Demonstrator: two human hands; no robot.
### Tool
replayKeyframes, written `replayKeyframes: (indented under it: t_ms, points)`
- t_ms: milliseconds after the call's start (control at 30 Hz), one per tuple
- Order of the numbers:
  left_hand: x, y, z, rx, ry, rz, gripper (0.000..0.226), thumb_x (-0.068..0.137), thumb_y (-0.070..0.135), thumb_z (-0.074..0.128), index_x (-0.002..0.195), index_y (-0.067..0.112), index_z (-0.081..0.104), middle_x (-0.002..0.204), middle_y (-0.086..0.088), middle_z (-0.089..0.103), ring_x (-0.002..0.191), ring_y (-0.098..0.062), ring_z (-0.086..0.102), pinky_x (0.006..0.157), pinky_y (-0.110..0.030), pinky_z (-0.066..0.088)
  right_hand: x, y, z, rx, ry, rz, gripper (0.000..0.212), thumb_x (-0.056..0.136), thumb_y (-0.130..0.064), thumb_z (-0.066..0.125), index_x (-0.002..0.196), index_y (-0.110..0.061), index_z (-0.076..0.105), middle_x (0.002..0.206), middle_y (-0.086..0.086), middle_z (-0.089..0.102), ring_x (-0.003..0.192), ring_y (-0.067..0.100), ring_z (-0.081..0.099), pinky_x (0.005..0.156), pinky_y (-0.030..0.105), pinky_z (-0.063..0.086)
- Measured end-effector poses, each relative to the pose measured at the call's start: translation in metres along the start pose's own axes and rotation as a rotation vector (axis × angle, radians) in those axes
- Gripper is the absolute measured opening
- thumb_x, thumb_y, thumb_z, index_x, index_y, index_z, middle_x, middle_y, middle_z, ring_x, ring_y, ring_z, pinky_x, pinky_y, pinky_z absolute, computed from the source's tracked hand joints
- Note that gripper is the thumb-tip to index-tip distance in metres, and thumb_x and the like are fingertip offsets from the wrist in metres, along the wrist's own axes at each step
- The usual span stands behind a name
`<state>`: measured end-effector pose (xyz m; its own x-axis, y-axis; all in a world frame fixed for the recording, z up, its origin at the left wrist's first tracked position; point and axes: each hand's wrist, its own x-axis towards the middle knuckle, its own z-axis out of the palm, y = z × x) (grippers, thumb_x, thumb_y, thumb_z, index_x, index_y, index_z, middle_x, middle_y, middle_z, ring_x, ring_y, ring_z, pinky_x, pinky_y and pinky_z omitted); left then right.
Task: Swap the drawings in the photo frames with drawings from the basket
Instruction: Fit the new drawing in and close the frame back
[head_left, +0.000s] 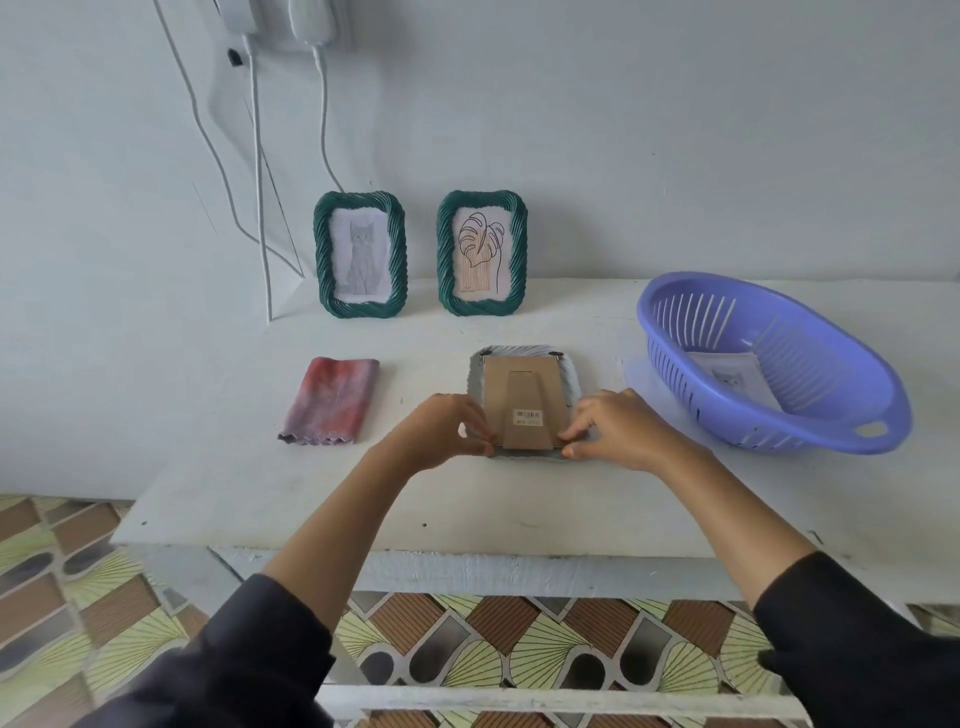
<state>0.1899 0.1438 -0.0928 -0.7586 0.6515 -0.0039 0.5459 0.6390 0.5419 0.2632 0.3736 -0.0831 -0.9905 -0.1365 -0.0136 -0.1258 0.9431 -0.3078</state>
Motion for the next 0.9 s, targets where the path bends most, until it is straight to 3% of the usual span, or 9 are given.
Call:
replayKeyframes:
  t_ms: [167, 300, 500, 800, 900]
  points:
    - [-0.004, 0.003, -0.001, 0.159, 0.020, 0.048, 0.016, 0.079, 0.031, 0.071, 0.093, 0.024, 0.075, 0.099, 0.006, 0.068, 0.087, -0.013, 0.060, 0.077, -0.027, 0.046, 0.002, -0.001, -0.002, -0.150, 0.020, -0.135, 0.025, 0.084, -0.036, 0.062, 0.102, -0.021, 0.071, 0.104, -0.008, 0.067, 0.104, 0.013, 0.052, 0.074, 0.026, 0.018]
    - [-0.008, 0.002, 0.007, 0.154, 0.089, 0.064, 0.016, 0.083, 0.030, 0.067, 0.093, 0.020, 0.075, 0.099, 0.003, 0.069, 0.087, -0.015, 0.062, 0.079, -0.033, 0.049, -0.004, 0.000, 0.007, -0.244, 0.090, -0.213, 0.026, 0.090, -0.034, 0.053, 0.101, -0.019, 0.070, 0.101, -0.004, 0.069, 0.101, 0.016, 0.053, 0.081, 0.029, 0.026]
    - [-0.007, 0.000, 0.012, 0.085, 0.162, 0.041, 0.014, 0.082, 0.026, 0.068, 0.088, 0.016, 0.076, 0.092, 0.002, 0.069, 0.080, -0.015, 0.060, 0.076, -0.033, 0.051, -0.006, 0.000, 0.017, -0.177, 0.184, -0.153, 0.026, 0.091, -0.029, 0.051, 0.085, -0.011, 0.069, 0.086, 0.002, 0.067, 0.089, 0.019, 0.055, 0.080, 0.031, 0.031]
    - [-0.004, -0.003, 0.016, 0.033, 0.222, 0.037, 0.012, 0.078, 0.023, 0.072, 0.079, 0.011, 0.075, 0.083, 0.000, 0.068, 0.074, -0.016, 0.059, 0.071, -0.027, 0.046, -0.007, -0.001, 0.025, -0.106, 0.246, -0.104, 0.021, 0.089, -0.025, 0.051, 0.086, -0.013, 0.069, 0.091, -0.003, 0.069, 0.091, 0.016, 0.056, 0.080, 0.030, 0.030]
    - [-0.002, -0.004, 0.017, -0.083, 0.223, -0.011, 0.016, 0.078, 0.025, 0.071, 0.075, 0.010, 0.074, 0.083, 0.000, 0.068, 0.075, -0.015, 0.060, 0.073, -0.028, 0.047, -0.005, 0.000, 0.024, -0.062, 0.204, -0.084, 0.018, 0.088, -0.025, 0.054, 0.085, -0.013, 0.068, 0.089, -0.003, 0.067, 0.088, 0.016, 0.056, 0.079, 0.030, 0.033]
